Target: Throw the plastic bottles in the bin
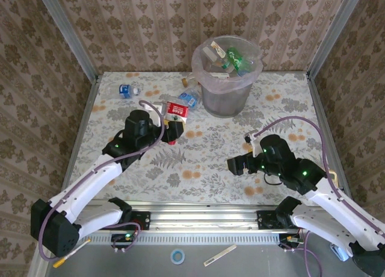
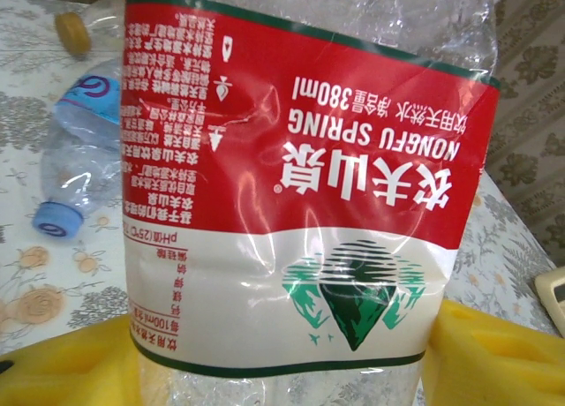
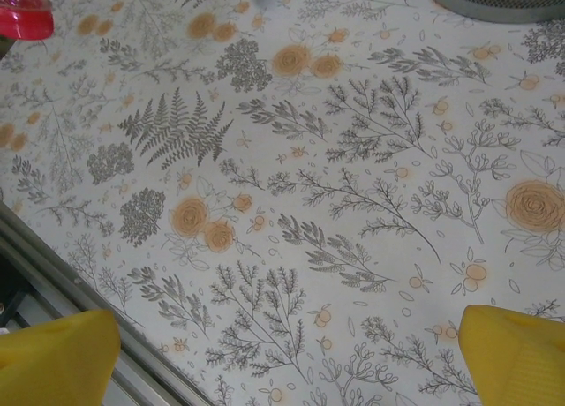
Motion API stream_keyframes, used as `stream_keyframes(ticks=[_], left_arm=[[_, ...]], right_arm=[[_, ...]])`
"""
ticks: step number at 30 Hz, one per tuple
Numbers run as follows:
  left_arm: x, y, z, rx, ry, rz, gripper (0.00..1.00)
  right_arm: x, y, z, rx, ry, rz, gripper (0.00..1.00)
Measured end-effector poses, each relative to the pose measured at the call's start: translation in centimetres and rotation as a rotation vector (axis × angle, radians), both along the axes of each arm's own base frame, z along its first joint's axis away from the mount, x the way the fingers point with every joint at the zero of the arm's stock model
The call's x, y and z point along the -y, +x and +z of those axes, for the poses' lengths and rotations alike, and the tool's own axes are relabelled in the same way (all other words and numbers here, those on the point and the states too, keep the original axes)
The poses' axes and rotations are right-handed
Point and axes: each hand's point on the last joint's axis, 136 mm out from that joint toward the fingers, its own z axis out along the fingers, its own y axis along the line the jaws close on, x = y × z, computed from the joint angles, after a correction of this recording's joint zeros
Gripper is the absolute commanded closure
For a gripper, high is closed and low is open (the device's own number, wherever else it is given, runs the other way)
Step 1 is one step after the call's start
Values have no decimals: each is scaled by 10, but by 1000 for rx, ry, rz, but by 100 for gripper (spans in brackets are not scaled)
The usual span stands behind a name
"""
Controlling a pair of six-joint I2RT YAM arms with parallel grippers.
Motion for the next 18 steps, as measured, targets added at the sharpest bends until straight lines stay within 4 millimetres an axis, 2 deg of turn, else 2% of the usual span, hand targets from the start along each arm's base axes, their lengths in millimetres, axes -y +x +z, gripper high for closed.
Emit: stream_keyframes(ticks=[8,15,18], left_arm=[[18,-6,8,40,-22,-48,33],[22,-5,19,76,-48,-54,33],[23,-3,30,96,-63,-54,33]], right_arm=[[5,-3,4,16,1,-12,0],[6,-3,4,19,0,-14,0],[6,-3,4,19,0,-14,0]])
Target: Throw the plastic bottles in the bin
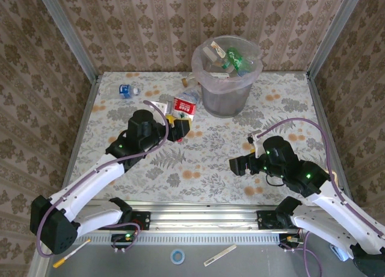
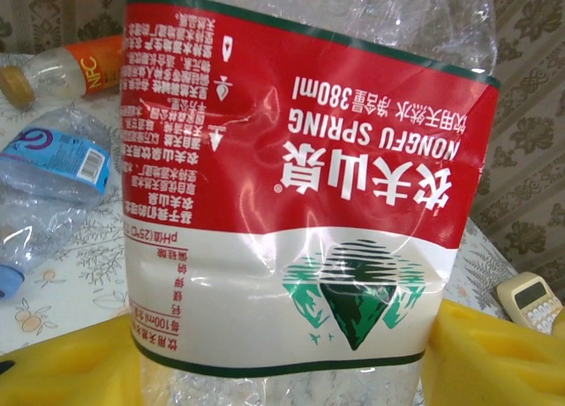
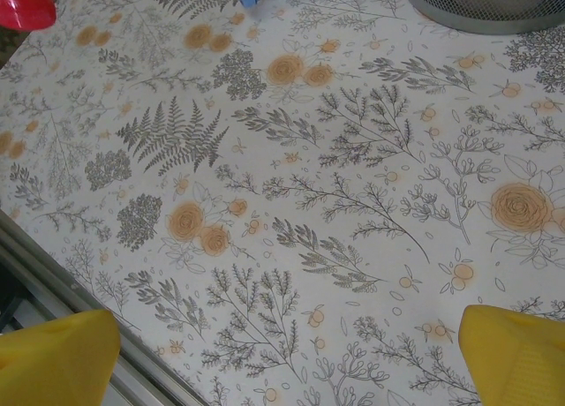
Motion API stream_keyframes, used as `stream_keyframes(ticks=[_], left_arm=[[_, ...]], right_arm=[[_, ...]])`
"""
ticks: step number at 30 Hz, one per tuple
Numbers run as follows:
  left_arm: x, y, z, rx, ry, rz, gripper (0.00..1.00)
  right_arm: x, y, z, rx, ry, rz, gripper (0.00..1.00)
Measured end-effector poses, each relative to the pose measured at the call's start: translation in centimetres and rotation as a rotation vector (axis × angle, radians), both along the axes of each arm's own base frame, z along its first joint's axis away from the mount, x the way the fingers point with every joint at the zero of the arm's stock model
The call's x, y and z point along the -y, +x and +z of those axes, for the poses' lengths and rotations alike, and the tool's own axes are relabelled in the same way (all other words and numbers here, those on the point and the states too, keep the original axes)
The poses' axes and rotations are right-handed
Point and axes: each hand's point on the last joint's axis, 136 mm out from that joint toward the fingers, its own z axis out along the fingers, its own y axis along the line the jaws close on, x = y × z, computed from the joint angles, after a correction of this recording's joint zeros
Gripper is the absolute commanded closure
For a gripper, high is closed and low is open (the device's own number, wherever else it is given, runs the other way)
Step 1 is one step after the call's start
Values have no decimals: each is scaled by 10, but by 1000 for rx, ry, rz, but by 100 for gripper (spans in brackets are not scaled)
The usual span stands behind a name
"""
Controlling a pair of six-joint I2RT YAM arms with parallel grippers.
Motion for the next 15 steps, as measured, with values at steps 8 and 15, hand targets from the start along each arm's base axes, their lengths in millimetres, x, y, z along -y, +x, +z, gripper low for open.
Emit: stream_keyframes(ticks=[8,15], left_arm=[[30,30,61,92,-55,-31,33],[111,129,174,264,-118,-72,0]], right_arm=[[0,0,-1,-3,-3,0,0],[2,-2,1,2,-1,-3,0]])
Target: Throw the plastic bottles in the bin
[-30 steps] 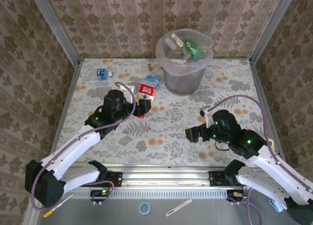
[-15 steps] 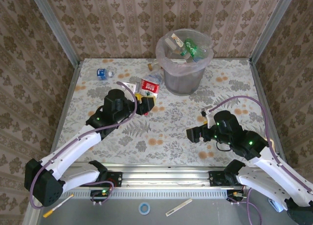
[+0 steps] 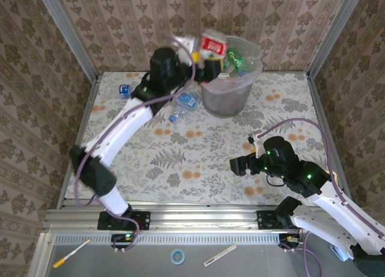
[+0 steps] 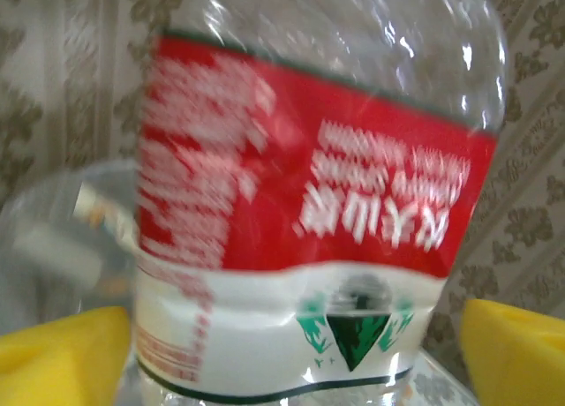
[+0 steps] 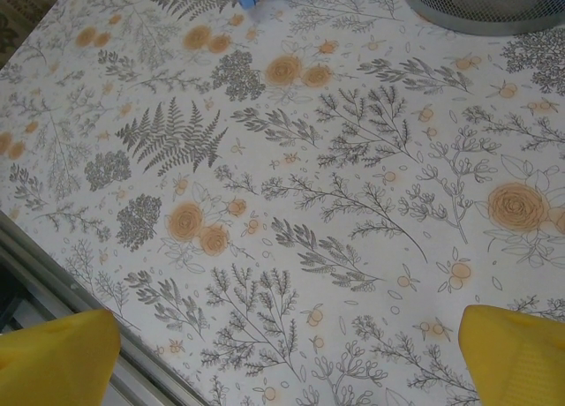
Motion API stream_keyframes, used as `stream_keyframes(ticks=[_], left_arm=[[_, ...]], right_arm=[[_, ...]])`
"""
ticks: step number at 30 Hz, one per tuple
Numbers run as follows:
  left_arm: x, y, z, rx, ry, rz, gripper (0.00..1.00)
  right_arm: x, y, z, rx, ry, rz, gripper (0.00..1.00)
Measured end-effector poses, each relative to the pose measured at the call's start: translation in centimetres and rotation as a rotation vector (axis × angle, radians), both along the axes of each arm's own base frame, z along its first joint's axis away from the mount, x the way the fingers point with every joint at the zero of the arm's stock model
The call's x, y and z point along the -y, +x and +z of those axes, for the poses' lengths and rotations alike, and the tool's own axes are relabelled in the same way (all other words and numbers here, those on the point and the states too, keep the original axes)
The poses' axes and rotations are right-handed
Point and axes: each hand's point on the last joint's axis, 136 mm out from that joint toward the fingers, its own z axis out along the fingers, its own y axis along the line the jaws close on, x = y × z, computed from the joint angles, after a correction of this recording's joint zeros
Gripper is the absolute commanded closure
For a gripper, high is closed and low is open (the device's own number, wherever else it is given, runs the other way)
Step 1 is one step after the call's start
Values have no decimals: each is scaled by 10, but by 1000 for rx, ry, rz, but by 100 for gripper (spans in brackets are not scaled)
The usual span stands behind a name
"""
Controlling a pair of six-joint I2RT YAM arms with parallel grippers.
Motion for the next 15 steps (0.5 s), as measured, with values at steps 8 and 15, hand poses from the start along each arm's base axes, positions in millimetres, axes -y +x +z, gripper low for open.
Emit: stream_keyframes(ticks=[8,15], left_arm=[[-20,44,-15,-120,73,59,0],[-95,-24,20,-113,77,148,0]], right_arm=[[1,-2,0,0,1,1,0],[0,0,-5,-18,-13,0,0]])
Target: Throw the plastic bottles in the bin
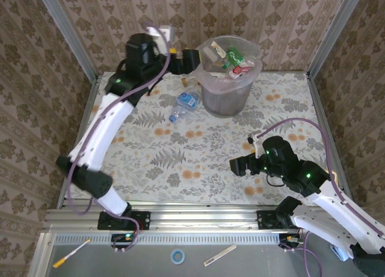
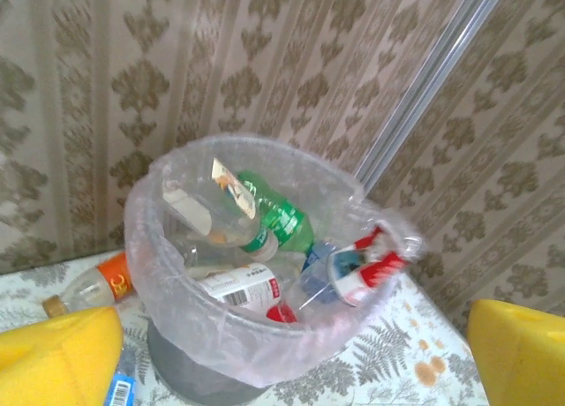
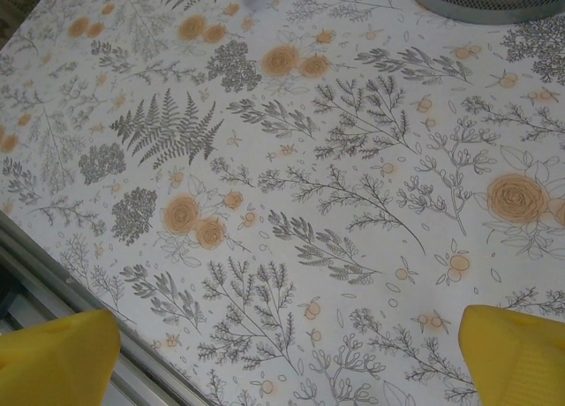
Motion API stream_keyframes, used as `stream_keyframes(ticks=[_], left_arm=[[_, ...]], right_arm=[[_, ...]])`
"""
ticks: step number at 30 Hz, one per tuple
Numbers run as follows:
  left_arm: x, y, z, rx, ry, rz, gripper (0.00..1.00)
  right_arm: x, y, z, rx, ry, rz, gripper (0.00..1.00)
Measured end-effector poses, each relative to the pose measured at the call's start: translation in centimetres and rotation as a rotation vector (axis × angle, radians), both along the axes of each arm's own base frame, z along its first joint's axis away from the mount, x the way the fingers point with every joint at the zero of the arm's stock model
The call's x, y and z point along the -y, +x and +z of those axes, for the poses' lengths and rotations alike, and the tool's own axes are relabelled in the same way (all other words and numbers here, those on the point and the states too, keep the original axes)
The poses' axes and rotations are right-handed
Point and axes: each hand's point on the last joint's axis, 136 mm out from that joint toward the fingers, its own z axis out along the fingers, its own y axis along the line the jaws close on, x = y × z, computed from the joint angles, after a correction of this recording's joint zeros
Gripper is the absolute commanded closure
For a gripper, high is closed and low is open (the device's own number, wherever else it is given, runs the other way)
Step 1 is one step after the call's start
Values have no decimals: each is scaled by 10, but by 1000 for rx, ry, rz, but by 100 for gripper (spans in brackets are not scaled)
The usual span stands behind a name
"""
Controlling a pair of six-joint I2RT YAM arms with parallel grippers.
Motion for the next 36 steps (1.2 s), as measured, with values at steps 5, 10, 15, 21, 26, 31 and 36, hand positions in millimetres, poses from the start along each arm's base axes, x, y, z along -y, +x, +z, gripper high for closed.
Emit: stream_keyframes(ticks=[5,10,15,21,26,31,36], left_arm=[[-50,-46,24,71,-38,60,0],[-72,-53,-26,-8,15,116,0],[-82,-63,-78,-100,74,134,0],[-106,-98,-75,-54,59,160,0],[-120,-119,-72,-14,43,175,0],[-125,-129,-88,-30,61,173,0],[-131,-141,-97,-30,61,173,0]], right_arm=[[0,0,-1,-3,-2,-1,0],[0,0,-2,-8,-2,-4,0],[-2,3,-9,-35,-22,-5,0],[-11,13,-15,-68,-30,-7,0],[-23,24,-15,-82,-6,-9,0],[-39,39,-17,-108,32,-23,0],[-58,60,-21,-158,79,-62,0]])
